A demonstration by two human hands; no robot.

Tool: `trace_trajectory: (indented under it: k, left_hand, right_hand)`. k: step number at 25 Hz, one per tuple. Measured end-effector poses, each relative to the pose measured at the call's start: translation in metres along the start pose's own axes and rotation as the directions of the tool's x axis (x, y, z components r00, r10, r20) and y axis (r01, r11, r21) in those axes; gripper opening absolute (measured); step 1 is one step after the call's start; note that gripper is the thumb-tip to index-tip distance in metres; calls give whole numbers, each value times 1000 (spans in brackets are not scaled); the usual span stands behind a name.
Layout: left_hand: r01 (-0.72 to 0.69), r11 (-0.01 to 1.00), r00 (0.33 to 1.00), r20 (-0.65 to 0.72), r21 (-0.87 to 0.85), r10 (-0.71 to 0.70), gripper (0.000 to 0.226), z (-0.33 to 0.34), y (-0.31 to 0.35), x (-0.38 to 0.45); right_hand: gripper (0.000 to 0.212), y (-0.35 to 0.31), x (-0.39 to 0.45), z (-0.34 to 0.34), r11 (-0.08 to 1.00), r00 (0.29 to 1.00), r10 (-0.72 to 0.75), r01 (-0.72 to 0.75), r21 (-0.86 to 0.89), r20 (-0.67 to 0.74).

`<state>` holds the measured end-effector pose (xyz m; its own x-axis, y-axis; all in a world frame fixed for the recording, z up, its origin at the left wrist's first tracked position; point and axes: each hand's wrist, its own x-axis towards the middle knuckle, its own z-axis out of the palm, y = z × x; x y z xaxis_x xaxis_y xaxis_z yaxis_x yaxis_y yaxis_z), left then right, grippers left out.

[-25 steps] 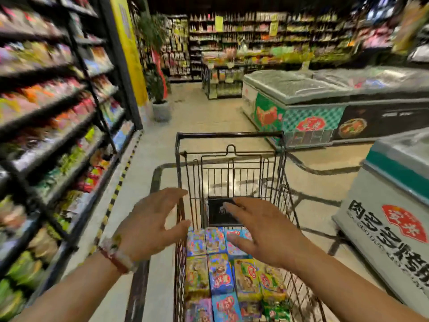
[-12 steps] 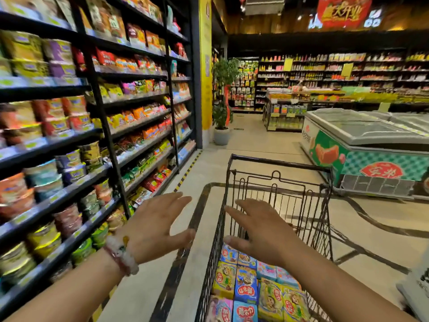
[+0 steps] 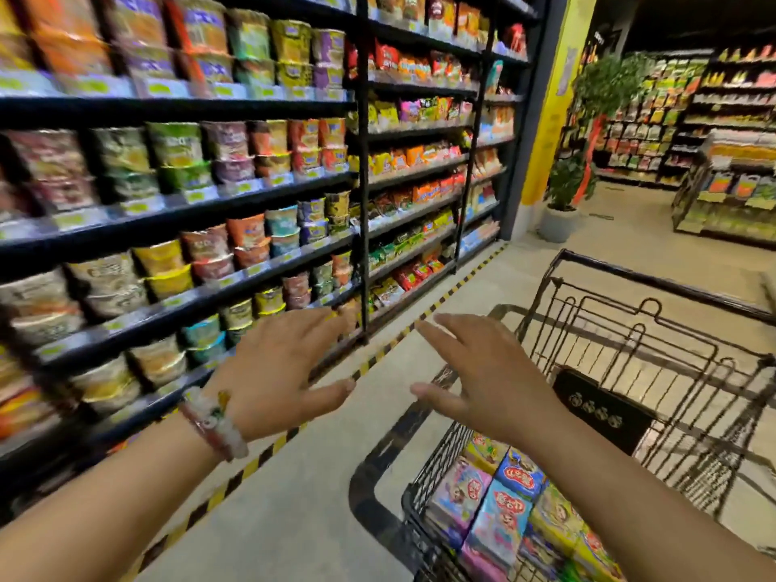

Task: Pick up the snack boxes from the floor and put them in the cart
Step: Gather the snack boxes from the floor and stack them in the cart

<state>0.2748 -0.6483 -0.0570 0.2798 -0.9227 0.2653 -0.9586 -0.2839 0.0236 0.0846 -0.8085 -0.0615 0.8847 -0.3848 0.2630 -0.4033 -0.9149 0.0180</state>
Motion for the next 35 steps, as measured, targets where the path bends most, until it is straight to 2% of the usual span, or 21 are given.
trace_trajectory:
  k: [7,9,11,13,16,19,21,25,28,35]
  left_hand:
    - [283,954,959,-67,104,-277,92,-52,-43,-136]
    - [354,924,935,-66,146,-348,89,-68,-56,-183]
    - [397,880,918,-119,260,-379,82,-82,-69,-238]
    - [495,826,868,-107,270,-486,79,-97,-79,-304]
    - [596,741,797,-112,308,-594,76,-121,-84,-403]
    - [679,633,712,-126,372,-691,70,-150,-79,-504]
    - [743,547,633,-139,386,-762,69,-166,-71,-563]
    - [850,361,455,-189,383,-870,80,-192,-49,-667]
    - [891,254,358,-241,376,-902,90,-206,-35,-730]
    - [920,12,154,-332,393,-931,76,-224,-19,-821]
  right_hand:
    - [98,-113,17,-13,948,949,-312,308,76,47]
    - [92,-156,19,-11,918,920,-390,386,94,30]
    - [84,-206,18,-10,873,876,-482,481,83,-4]
    - [75,-267,9,-12,822,826,-563,564,82,-38]
    - [81,-355,-14,-18,740,752,-658,654,159,-33]
    - [92,-444,-43,-22,582,609,-789,784,215,-87]
    - [95,-496,-65,-27,493,526,-846,835,246,-89]
    - [88,-587,-108,-37,291,349,-922,911,291,-170]
    - [90,-647,-131,-44,154,209,-961,950,273,-184]
    - [87,-771,-156,-55,-128,-85,-979,965,229,-187]
